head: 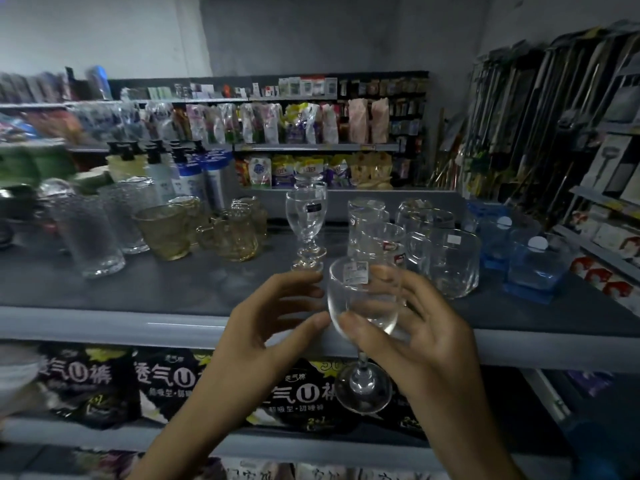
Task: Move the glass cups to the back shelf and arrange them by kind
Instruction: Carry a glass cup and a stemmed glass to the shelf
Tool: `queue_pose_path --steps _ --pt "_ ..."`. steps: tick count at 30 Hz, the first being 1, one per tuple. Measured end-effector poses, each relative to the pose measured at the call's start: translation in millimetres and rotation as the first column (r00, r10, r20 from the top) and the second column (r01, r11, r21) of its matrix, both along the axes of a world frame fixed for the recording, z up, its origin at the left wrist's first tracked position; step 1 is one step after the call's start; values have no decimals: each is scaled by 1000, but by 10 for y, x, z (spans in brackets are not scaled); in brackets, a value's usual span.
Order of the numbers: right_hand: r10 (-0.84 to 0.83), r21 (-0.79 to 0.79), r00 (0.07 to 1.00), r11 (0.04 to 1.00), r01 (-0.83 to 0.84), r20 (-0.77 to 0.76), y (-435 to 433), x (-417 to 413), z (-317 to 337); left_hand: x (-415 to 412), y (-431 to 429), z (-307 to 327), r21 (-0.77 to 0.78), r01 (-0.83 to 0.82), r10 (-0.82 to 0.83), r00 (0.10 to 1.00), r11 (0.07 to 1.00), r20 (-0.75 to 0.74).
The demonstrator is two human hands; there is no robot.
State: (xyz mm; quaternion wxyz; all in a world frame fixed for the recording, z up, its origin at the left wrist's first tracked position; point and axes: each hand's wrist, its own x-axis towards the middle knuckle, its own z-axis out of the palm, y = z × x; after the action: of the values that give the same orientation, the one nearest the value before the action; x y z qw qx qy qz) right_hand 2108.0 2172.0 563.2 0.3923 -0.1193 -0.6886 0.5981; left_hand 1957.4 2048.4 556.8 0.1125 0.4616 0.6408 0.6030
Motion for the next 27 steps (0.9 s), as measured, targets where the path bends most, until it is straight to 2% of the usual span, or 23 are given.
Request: queue_pose_path --steps 4,10,16,20,27 --pt "2 53 1000 999 -1 -10 -148 -239 112 -118 -176 48 71 93 -96 994 993 47" --pt "-31 57 999 998 32 -14 -265 -704 222 -498 -227 189 125 105 -113 992 987 64" --pt "-208 159 978 966 204 11 -153 -1130 314 -960 -61 331 133 100 -103 994 986 21" --pt "-270 207 962 945 255 46 -96 -1306 306 -1125 105 317 128 93 -97 995 987 21" --pt "-392 290 917 889 354 82 20 -1434 242 -1210 318 195 85 102 -116 976 991 182"
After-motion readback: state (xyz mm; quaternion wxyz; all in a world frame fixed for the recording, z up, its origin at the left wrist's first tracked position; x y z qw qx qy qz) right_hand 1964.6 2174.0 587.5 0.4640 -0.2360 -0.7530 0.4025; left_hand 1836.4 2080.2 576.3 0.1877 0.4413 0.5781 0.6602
